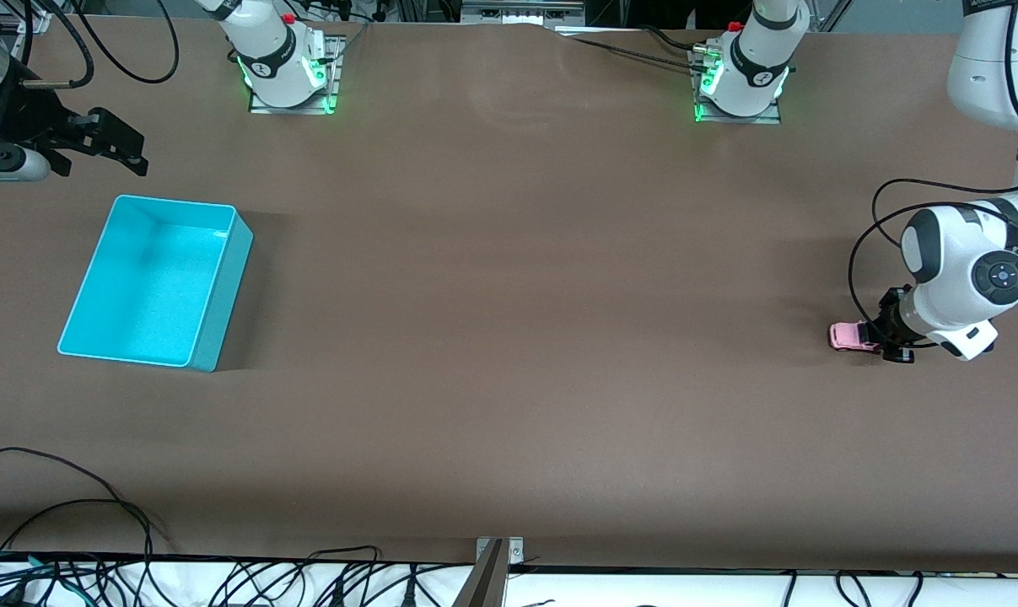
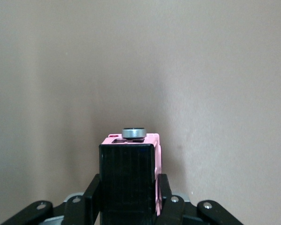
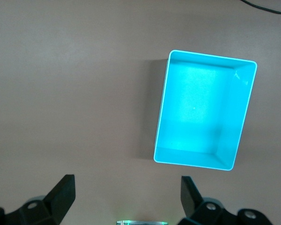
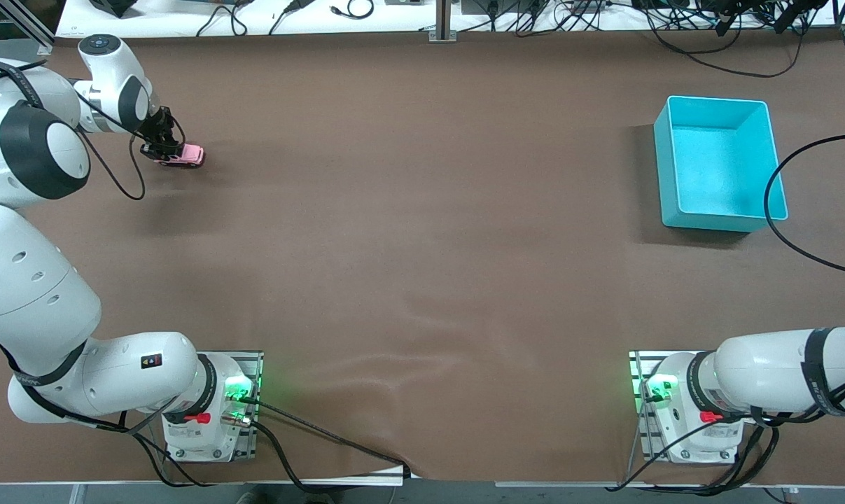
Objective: Wind and store pink jeep toy
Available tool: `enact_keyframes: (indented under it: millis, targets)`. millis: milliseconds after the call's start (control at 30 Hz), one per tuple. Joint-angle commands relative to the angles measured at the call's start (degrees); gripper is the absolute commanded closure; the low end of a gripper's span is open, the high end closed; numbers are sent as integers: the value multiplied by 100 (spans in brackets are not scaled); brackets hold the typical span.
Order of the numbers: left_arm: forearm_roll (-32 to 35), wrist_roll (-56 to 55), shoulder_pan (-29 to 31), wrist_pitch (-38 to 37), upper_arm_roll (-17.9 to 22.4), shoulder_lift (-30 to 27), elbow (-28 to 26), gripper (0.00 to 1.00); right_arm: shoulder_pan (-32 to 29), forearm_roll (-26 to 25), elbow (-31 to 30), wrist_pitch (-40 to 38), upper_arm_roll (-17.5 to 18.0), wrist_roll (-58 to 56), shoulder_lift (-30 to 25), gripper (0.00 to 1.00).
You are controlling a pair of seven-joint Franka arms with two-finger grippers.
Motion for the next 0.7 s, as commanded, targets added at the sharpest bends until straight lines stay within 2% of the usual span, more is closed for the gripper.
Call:
enact_keyframes:
  millis: [0,33,67,133,167,367,433,667]
  targets:
    - [199,123,126,156,-18,450,98,86,-27,21,27,-61,19,-2,-35,0]
    - [199,123,126,156,-26,450,107,79,-27,21,27,-53,19,-2,-26,0]
    - [190,123,126,156,-18,450,116,61,-27,21,27,-53,19,-2,-26,0]
    - [190,158,135,147,-18,441,133,9,-19,13,27,-53,19,-2,-26,0]
    - [190,150,135,147,-18,432,168,0,-19,13,19,-61,19,-2,-35,0]
    - [190,316,135,-431,-18,266,449,0,-27,21,27,-53,19,-2,-26,0]
    - [129,579,144,-1227,-26,-40,642,0,-27,13,27,-53,19,-2,-26,0]
    - [102,808,135,-1856,-53,-358,722,0,-27,13,19,-61,19,-2,-26,0]
